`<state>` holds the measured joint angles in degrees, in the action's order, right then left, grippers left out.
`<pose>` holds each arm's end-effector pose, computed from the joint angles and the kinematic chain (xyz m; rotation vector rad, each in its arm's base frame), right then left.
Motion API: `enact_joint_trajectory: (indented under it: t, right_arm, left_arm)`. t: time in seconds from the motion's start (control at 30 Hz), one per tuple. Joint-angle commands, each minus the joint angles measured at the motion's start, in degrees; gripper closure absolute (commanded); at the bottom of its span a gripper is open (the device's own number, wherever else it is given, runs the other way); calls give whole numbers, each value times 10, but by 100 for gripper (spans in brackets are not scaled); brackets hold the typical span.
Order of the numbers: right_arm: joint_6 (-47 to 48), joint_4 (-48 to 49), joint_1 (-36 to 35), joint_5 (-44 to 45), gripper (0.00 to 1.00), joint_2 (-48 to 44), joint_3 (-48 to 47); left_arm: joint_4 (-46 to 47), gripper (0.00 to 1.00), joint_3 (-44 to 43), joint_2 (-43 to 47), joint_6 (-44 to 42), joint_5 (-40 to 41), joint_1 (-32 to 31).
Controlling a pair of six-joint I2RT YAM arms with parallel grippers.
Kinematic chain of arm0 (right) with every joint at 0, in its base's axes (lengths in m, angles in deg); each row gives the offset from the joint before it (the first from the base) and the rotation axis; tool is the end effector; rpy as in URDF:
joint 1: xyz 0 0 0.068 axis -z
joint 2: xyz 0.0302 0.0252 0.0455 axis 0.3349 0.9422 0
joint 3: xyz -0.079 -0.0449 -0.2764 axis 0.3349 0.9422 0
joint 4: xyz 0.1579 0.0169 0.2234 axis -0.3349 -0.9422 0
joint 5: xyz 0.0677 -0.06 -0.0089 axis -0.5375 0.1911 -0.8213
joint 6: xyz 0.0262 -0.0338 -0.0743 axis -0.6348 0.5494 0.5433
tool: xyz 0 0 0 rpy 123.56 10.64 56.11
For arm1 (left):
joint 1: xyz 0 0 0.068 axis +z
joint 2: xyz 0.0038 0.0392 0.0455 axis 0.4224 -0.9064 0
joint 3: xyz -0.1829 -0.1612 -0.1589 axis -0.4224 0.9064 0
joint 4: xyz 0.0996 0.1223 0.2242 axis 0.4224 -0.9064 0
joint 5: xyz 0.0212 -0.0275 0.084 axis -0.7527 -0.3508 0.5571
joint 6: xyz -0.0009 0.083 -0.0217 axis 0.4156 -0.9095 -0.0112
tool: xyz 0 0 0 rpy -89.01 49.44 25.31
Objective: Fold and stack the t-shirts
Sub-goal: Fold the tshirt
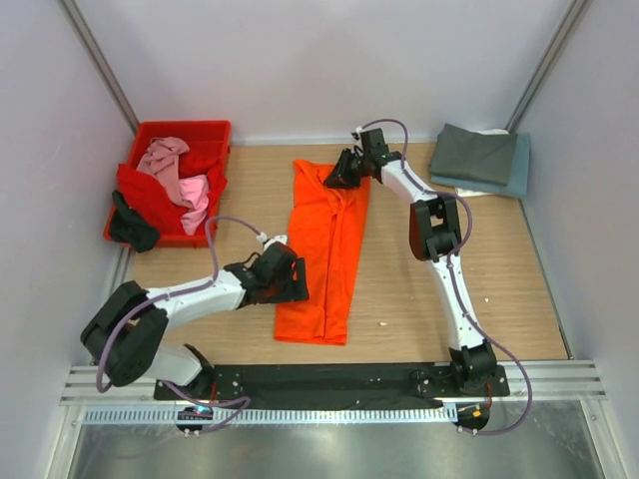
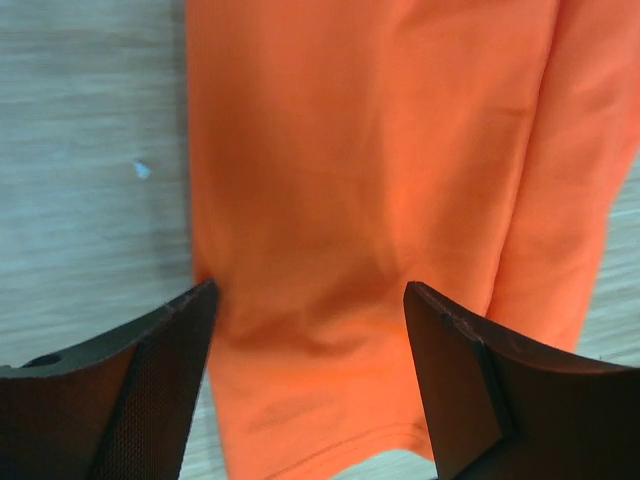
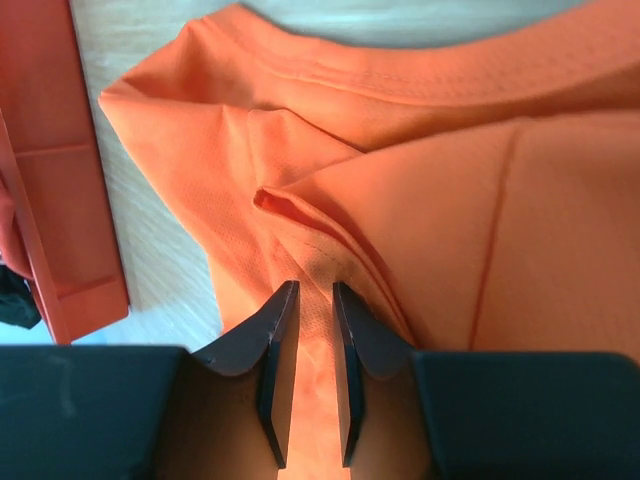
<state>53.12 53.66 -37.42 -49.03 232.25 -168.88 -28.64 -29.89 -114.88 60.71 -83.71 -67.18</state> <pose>0.5949 0.2328 0.1109 0.1057 2.4720 1.0806 0.2198 -0.1896 0.1448 -0.1043 2.6305 -0.4382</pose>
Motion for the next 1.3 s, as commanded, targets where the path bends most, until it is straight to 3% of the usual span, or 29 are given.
enact_joint_trajectory:
  t: [0.0, 0.17, 0.4, 0.5, 0.63, 0.7, 0.83, 0.87, 0.97, 1.07, 1.2, 1.27]
  right_arm:
    - [31, -20, 18, 56, 73, 40, -12]
    - [21, -4, 16, 61, 69, 65, -26]
    - [14, 33, 16, 59, 62, 66, -43]
    - [16, 42, 17, 44, 52, 48, -35]
    - [22, 51, 17, 24, 22, -24, -16]
    - [26, 51, 17, 17, 14, -55, -14]
    - [34, 41, 17, 21, 8, -139, 12]
    - [43, 35, 16, 37, 7, -201, 39]
    - [53, 13, 16, 62, 6, -271, 98]
    - [71, -15, 2, 117, 6, -400, 237]
    - [71, -13, -43, 227, 8, -568, 525]
    - [47, -1, -80, 260, 10, -630, 619]
  left_arm:
    - [46, 22, 58, 13, 62, 7, -41]
    - [59, 23, 117, 48, 150, 23, -109]
    - [26, 22, 135, 101, 173, 41, -133]
    - [-35, 21, 96, 127, 157, 59, -133]
    - [-148, 19, 23, 168, 105, 101, -133]
    - [-178, 18, -19, 185, 92, 113, -133]
    - [-257, 15, -75, 207, 44, 149, -133]
    - [-286, 14, -111, 215, 23, 176, -133]
    - [-320, 12, -145, 229, -20, 208, -132]
    - [-342, 7, -179, 252, -91, 255, -129]
    - [-350, 0, -186, 282, -149, 306, -125]
    - [-339, 0, -160, 301, -163, 315, -121]
